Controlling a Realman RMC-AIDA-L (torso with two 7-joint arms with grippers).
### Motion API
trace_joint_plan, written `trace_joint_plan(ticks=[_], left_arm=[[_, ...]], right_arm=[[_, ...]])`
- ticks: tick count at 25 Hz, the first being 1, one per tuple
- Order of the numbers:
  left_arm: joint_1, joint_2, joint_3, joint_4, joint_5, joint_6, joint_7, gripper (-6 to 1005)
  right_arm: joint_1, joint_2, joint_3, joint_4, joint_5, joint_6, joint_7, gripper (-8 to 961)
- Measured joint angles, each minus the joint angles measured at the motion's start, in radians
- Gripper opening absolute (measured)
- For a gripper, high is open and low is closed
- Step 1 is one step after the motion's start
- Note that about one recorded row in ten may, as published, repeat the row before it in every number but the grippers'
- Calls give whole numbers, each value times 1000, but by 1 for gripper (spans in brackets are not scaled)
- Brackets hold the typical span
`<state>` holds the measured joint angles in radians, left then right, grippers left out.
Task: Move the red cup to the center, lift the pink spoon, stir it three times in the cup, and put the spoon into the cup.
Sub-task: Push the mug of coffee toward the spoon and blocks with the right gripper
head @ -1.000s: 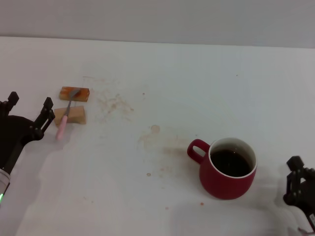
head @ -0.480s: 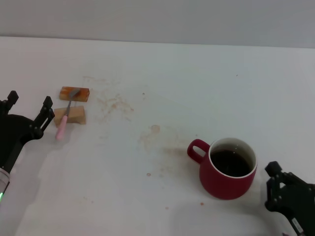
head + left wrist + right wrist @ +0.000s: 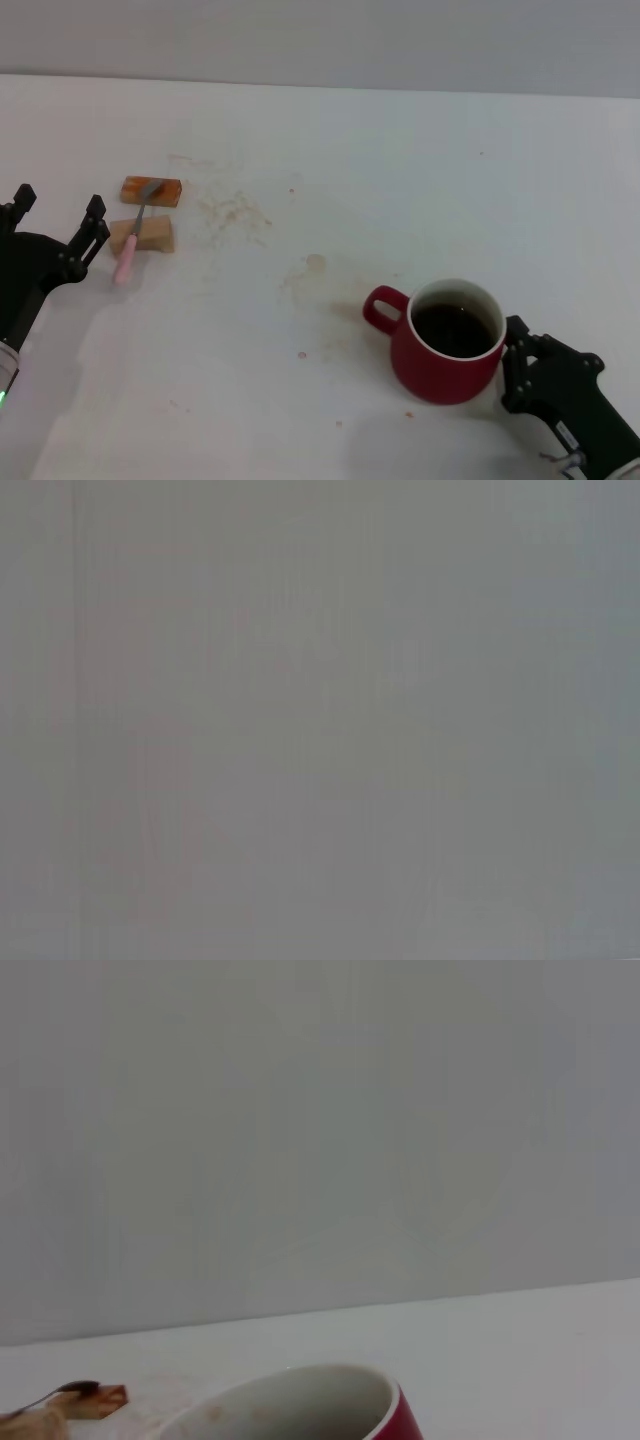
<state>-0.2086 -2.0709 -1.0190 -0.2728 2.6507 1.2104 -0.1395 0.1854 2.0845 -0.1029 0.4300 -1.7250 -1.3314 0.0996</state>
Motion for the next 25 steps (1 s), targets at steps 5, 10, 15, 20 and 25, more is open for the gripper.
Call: trace_joint_plan(ticks=[5,10,15,20,25], left_arm=[[0,0,0,2,0,-1,0,813],[0,1,0,3,0,-11,0,811],[-3,2,-1,4,0,-16,0,810],[-4,2,-1,11,0,-17,0,809],[-10,2,-1,13,0,-23,0,808]], right_arm=[[35,0,-10,3,0,25,5,0],[73,2,-15,3,0,47,34,0],[96,5,-15,-1,0,57,36,0],[71,2,-24,9,-3,24,35,0],[14,0,-49,6,-48,-20,30,0]])
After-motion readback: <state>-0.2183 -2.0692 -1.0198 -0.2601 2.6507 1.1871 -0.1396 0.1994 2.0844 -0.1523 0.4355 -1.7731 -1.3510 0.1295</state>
